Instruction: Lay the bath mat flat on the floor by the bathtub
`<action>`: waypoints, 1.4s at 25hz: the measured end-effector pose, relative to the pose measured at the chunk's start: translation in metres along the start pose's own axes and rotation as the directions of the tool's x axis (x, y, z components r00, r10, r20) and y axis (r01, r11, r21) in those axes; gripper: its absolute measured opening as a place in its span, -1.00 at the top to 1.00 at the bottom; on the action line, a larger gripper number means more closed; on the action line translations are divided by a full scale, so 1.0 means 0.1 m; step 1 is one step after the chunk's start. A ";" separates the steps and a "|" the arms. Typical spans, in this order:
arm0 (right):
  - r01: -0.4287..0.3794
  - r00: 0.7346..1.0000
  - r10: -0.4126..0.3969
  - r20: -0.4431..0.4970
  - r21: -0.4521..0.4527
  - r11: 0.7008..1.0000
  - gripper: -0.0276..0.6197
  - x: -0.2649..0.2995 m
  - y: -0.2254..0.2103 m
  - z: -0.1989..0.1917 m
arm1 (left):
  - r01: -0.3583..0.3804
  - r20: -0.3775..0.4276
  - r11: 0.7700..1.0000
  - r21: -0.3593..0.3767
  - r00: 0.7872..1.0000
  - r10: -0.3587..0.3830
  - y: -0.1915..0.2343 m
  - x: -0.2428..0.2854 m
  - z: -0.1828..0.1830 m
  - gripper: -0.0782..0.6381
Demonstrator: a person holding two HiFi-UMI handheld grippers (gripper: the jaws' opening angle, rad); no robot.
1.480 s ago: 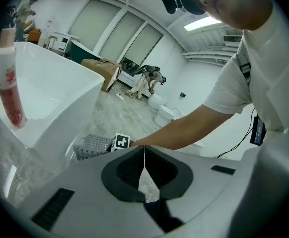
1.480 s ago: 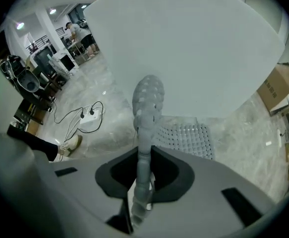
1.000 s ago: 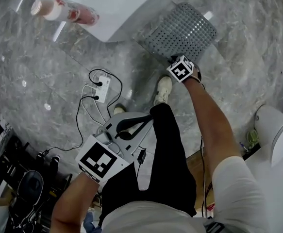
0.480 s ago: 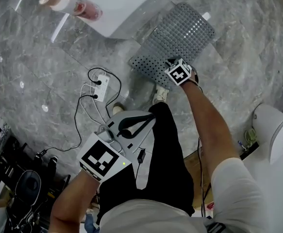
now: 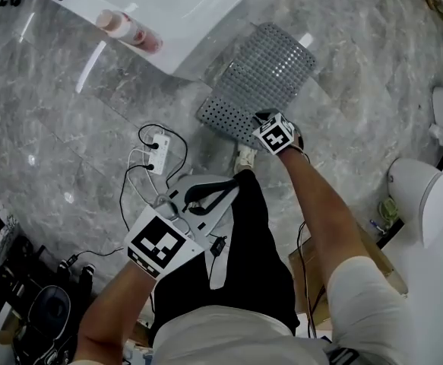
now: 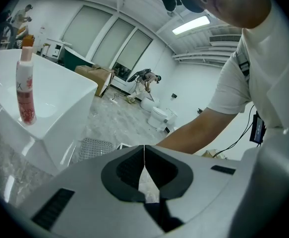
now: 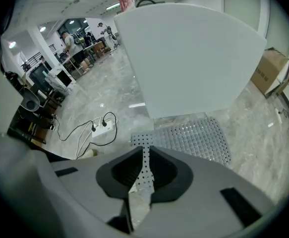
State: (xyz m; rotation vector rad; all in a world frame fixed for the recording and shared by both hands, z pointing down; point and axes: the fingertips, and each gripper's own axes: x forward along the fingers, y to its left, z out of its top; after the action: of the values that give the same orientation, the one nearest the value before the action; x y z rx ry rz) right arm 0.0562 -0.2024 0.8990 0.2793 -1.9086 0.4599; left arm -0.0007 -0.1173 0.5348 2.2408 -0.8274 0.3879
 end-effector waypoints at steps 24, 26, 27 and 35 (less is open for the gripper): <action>0.049 0.946 -0.094 0.312 0.149 0.988 0.79 -2.78 1.90 0.36 | 0.060 0.001 0.979 0.197 0.998 -0.061 -1.23 -1.49 0.12 0.73; 0.060 0.939 -0.102 0.330 0.137 0.989 0.79 -3.02 2.05 0.35 | 0.054 0.006 0.977 0.205 0.998 -0.057 -1.32 -1.61 0.14 0.73; 0.064 0.936 -0.108 0.337 0.137 0.988 0.79 -3.14 2.13 0.34 | 0.053 0.010 0.977 0.207 0.998 -0.057 -1.36 -1.67 0.15 0.73; 0.096 0.897 -0.148 0.416 0.142 0.985 0.79 -3.90 2.60 0.44 | 0.023 0.048 0.974 0.226 0.998 -0.035 -1.54 -2.05 0.16 0.73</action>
State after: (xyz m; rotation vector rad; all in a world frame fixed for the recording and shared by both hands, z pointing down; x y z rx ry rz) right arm 0.0600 0.0021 0.4748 0.6175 -2.2756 0.4537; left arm -0.0522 0.0469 0.3444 2.4799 -0.8105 0.4298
